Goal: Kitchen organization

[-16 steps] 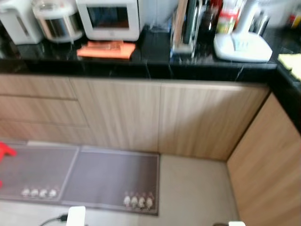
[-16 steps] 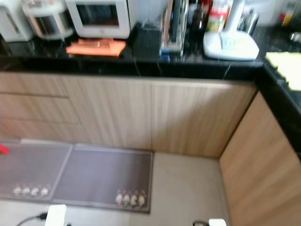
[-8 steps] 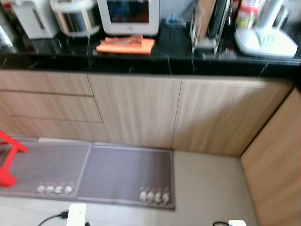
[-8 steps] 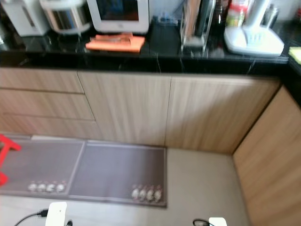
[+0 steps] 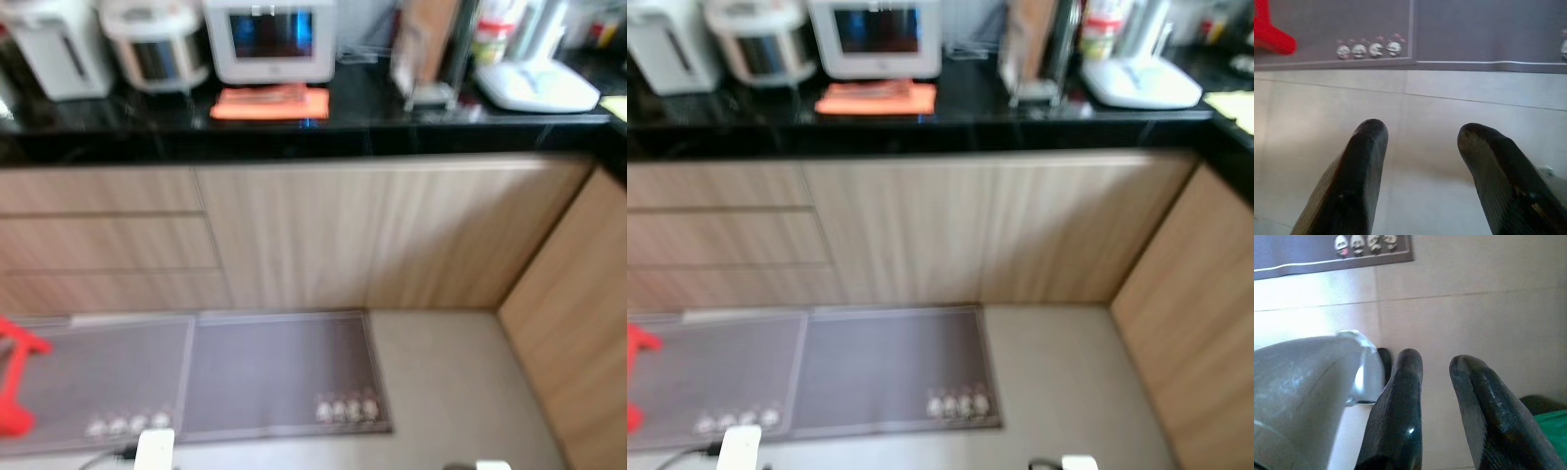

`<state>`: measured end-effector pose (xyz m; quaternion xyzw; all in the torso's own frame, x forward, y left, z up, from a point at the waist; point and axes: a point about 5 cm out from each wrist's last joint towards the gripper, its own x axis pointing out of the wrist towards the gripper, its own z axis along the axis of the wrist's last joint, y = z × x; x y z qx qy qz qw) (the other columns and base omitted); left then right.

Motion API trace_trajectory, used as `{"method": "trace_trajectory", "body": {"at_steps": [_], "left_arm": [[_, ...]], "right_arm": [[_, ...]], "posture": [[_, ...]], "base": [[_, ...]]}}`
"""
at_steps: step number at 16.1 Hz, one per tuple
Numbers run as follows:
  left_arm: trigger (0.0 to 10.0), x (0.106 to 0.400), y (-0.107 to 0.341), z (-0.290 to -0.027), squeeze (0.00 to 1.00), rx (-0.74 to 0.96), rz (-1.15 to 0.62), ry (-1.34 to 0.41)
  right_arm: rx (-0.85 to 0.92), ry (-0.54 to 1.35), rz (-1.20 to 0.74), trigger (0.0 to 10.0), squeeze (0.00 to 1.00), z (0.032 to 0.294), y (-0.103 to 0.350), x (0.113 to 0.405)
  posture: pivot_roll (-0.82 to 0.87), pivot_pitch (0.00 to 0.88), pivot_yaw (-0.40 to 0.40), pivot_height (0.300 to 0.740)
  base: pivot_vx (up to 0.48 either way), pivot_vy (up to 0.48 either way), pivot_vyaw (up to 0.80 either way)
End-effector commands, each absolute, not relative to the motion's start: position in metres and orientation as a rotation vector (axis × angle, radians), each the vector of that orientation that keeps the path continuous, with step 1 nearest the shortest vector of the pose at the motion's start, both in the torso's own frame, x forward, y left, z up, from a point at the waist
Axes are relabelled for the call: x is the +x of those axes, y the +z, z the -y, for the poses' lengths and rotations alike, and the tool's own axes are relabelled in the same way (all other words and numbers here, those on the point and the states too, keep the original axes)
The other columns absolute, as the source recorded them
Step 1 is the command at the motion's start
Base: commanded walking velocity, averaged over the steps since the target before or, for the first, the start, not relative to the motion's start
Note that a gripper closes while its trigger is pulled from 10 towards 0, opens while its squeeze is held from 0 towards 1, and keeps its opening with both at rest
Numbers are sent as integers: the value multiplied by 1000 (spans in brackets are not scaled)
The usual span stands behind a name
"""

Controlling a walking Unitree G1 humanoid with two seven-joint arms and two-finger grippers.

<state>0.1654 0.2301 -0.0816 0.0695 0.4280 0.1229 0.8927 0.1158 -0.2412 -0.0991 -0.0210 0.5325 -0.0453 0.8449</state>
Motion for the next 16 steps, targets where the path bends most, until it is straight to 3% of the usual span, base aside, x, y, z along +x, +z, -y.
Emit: {"method": "trace_trajectory", "body": {"at_steps": [1, 7, 11, 16], "left_arm": [[10000, 164, -83, -227, 0, 145, -901, 240], [10000, 167, -82, -227, 0, 152, -898, 232], [10000, 167, -84, -220, 0, 131, -895, 242], [10000, 167, -84, -214, 0, 121, -895, 239]], "right_arm": [[-52, -108, -1130, 10000, 0, 245, -99, 114], [-49, -103, -1128, 10000, 0, 244, -99, 114], [-93, -79, -1131, 10000, 0, 247, -98, 115], [-111, -82, -1127, 10000, 0, 251, -97, 115]], "posture": [[-206, 0, 68, 740], [-211, 0, 75, 740], [-188, 0, 21, 740], [-178, 0, 10, 740]], "base": [[0, 480, 0], [0, 480, 0], [0, 480, 0], [0, 480, 0]]}}
